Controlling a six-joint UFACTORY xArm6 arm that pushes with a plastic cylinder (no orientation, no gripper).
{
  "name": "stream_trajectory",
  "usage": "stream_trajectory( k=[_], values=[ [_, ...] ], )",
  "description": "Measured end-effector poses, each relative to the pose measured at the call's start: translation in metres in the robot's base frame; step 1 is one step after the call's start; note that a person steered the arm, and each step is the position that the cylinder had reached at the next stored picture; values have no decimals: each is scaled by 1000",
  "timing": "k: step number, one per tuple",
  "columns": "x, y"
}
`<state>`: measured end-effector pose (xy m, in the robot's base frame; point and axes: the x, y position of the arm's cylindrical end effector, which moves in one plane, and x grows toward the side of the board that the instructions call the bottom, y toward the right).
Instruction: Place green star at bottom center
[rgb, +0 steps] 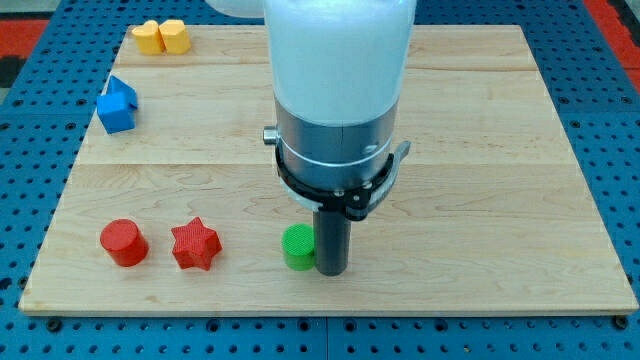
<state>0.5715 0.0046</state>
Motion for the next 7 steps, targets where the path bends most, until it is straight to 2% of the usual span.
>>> stream_trajectory(
  k=[2, 3, 4, 5, 7],
  values=[
    [-12, 20],
    [-12, -18],
    [-9, -28],
    [-13, -2],
    [-91, 96]
  ],
)
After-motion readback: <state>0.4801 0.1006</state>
